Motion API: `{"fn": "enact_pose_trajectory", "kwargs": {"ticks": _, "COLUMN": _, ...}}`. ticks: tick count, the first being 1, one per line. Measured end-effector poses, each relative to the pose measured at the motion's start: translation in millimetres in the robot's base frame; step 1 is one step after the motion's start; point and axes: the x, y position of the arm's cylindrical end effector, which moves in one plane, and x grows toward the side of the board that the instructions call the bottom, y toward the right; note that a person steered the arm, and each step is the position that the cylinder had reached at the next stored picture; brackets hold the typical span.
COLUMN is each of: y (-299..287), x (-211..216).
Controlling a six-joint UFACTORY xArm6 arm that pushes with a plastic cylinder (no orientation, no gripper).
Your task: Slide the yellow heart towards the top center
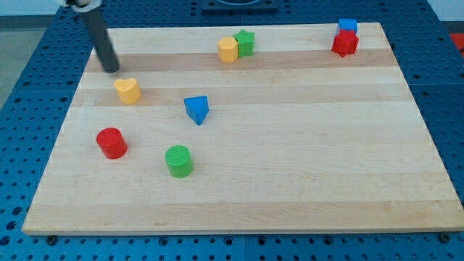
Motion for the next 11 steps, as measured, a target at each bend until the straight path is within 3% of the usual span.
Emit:
{"fn": "enact_pose_trajectory", "kwargs": {"ticks": 1, "y": -33.6, "x": 59.8}}
{"fn": "enact_pose_trajectory", "kwargs": {"ticks": 2, "y": -33.6, "x": 59.8}}
{"fn": "enact_pose_trajectory", "kwargs": {"ticks": 3, "y": 16.8, "x": 69.6}}
{"fn": "enact_pose_trajectory", "kwargs": {"ticks": 11, "y": 134.9, "x": 24.5}}
